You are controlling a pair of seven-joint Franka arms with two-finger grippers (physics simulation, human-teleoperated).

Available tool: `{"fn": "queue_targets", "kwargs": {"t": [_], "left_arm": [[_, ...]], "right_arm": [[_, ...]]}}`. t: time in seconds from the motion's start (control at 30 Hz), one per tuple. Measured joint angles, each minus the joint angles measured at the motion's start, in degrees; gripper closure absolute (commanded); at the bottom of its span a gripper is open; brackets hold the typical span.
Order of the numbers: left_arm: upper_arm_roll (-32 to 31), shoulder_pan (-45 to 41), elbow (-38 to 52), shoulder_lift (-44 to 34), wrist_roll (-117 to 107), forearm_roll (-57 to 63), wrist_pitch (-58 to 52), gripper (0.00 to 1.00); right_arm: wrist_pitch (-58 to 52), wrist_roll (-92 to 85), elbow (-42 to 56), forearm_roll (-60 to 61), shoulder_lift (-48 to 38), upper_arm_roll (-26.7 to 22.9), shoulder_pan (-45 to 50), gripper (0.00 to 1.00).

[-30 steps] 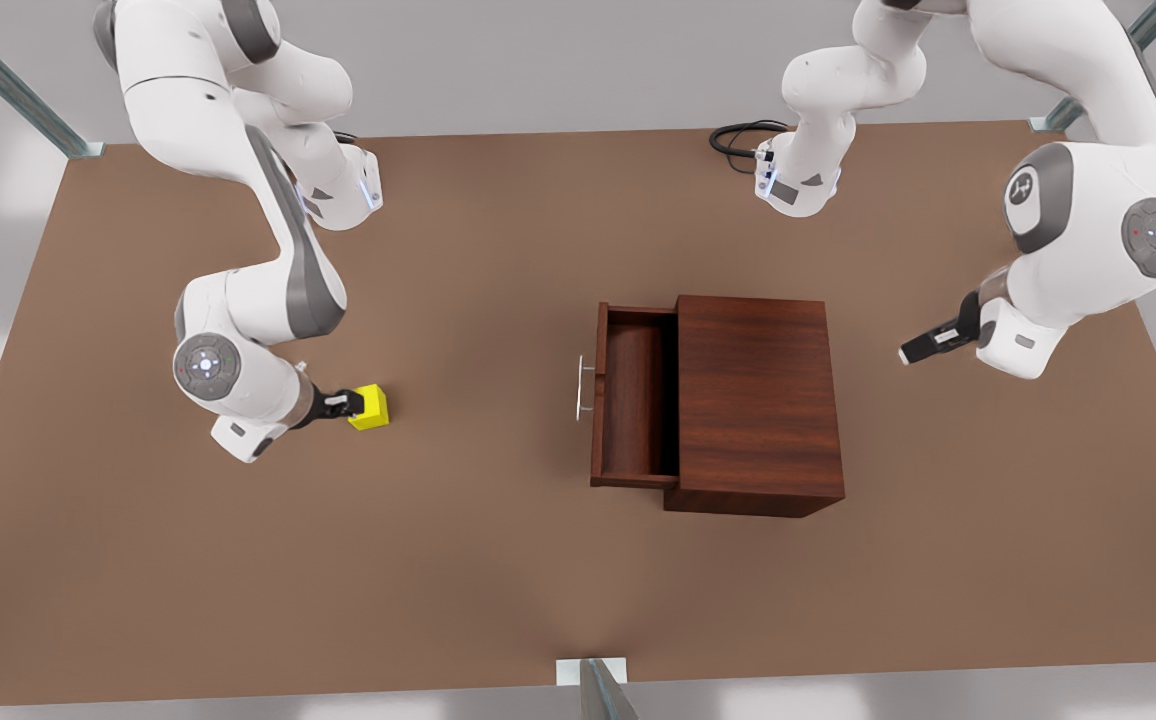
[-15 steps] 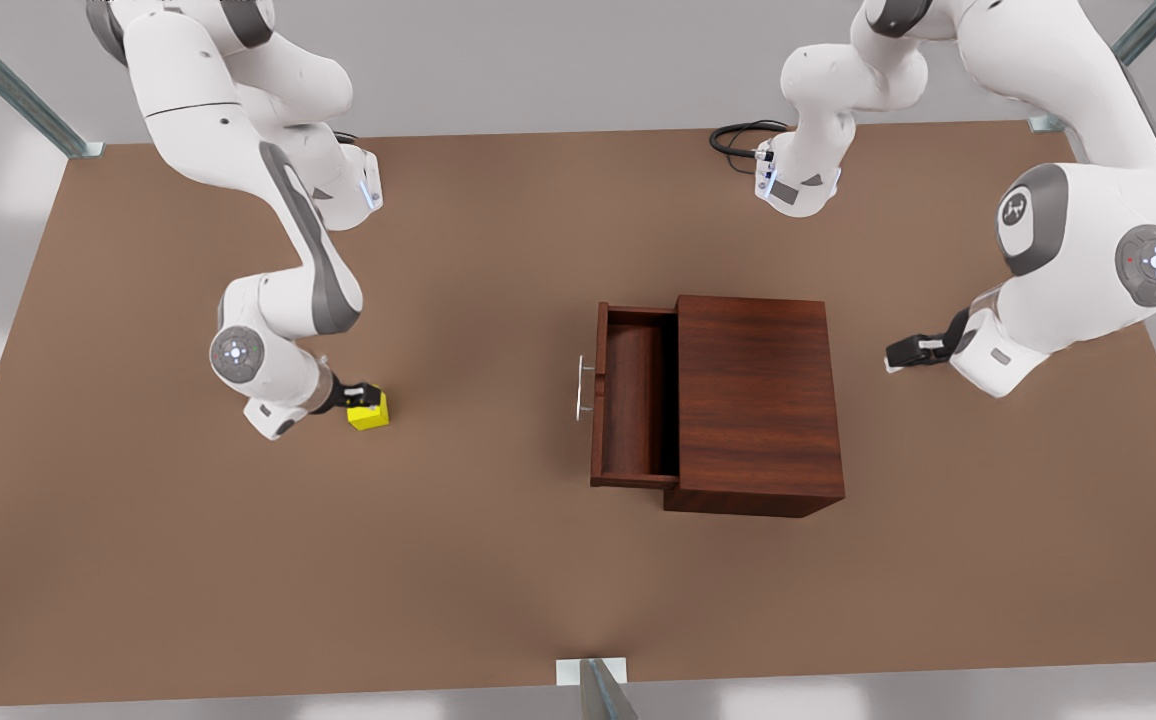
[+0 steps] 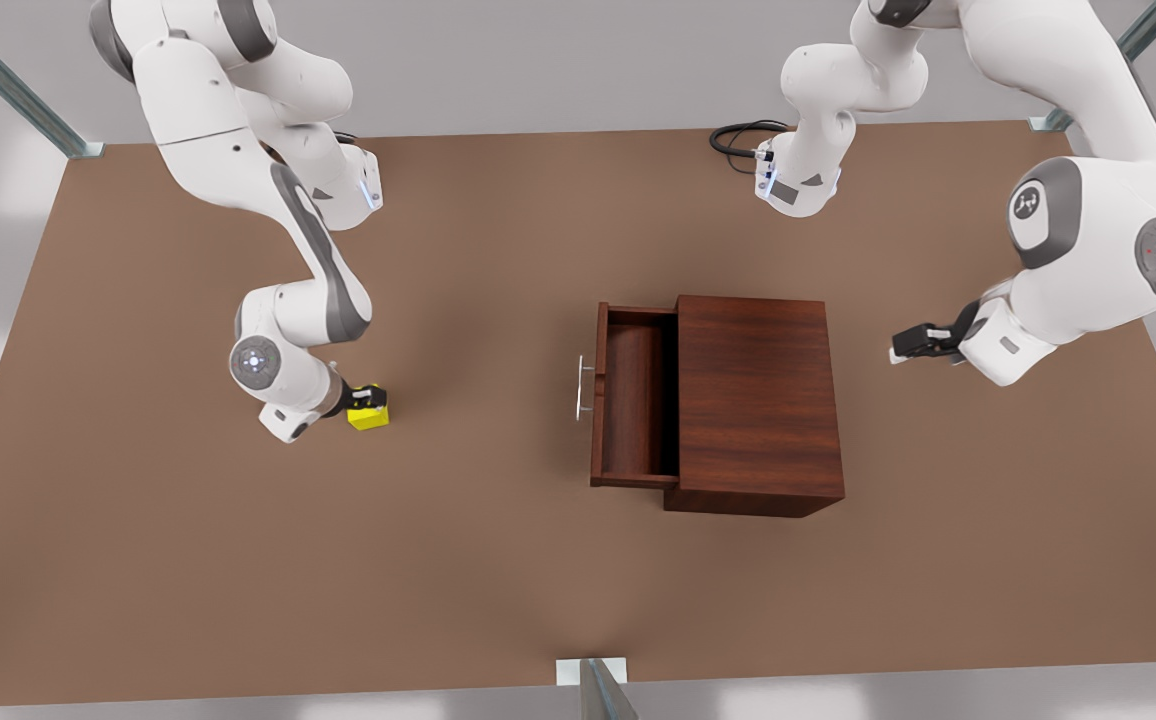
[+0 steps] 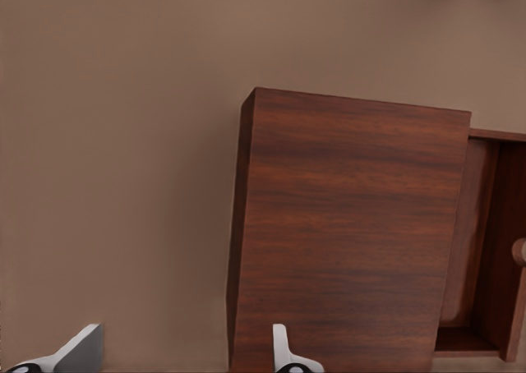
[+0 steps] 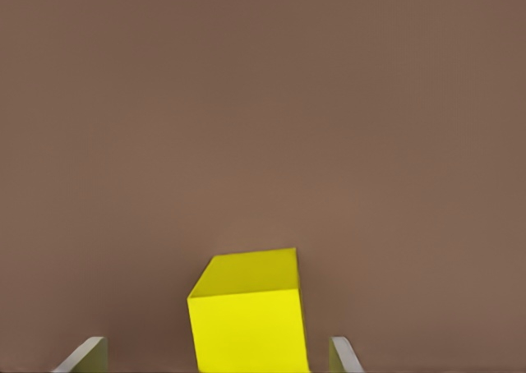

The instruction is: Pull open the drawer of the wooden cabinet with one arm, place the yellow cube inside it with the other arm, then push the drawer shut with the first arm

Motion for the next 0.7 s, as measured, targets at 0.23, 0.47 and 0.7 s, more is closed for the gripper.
{"fn": "queue_targets", "kwargs": {"t": [0.23, 0.47, 0.7], "left_arm": [[-0.02, -0.09, 0.0, 0.01, 1.5, 0.11, -0.53, 0.0], [-0.03, -0.11, 0.0, 0.02, 2.52, 0.38, -0.89, 0.0], [-0.12, -0.67, 0.0, 0.03, 2.9, 1.38, -1.07, 0.0]], "right_arm": [[1.04, -2.44, -0.66, -1.6, 1.66, -0.17, -0.5, 0.0], [3.42, -4.29, -1.12, -2.18, 4.26, -0.22, -0.52, 0.0], [5.97, -5.55, -1.07, -2.29, 6.53, -0.23, -0.22, 0.0]]}}
